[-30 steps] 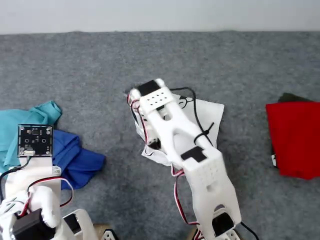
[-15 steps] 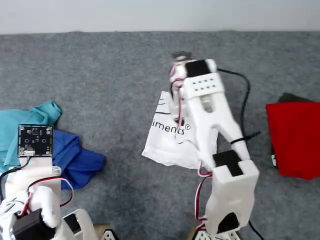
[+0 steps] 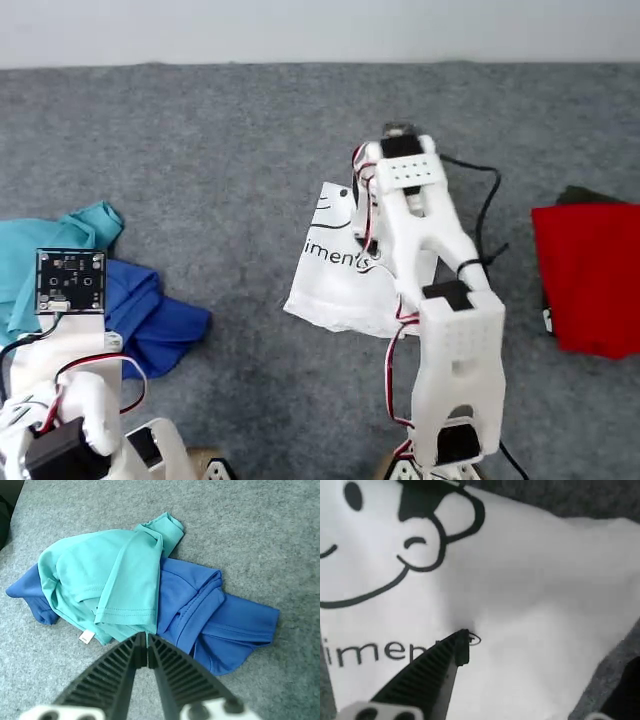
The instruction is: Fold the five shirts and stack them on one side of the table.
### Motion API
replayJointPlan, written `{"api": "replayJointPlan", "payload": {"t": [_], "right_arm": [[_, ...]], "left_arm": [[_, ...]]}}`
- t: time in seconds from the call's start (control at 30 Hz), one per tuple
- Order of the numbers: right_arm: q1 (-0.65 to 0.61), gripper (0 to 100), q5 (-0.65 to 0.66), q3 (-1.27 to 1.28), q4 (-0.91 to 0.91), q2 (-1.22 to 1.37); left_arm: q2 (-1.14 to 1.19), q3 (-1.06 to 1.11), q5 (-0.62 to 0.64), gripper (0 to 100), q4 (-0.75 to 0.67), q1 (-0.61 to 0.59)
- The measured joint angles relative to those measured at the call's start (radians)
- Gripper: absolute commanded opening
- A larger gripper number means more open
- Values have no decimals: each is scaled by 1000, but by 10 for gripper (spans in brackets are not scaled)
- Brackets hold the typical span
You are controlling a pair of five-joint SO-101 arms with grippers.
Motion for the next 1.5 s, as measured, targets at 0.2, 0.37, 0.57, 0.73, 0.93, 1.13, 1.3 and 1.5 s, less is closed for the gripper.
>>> {"api": "replayJointPlan", "payload": {"t": [0.2,0.37,0.57,0.73,0.93,1.13,1.3,1.5], "right_arm": [[-3,228,0,-21,-20,110],[8,19,0,-38,-3,132],[74,11,86,-66,58,132],[100,10,270,-123,173,140],[169,10,439,-107,204,25],[239,10,591,8,207,-215],[298,10,700,107,207,-399],[384,9,818,126,207,-562]], "left_arm": [[0,0,0,15,0,0],[0,0,0,15,6,0],[0,0,0,15,6,0],[0,0,0,15,6,0],[0,0,0,15,6,0],[0,0,0,15,6,0],[0,0,0,15,6,0],[0,0,0,15,6,0]]}}
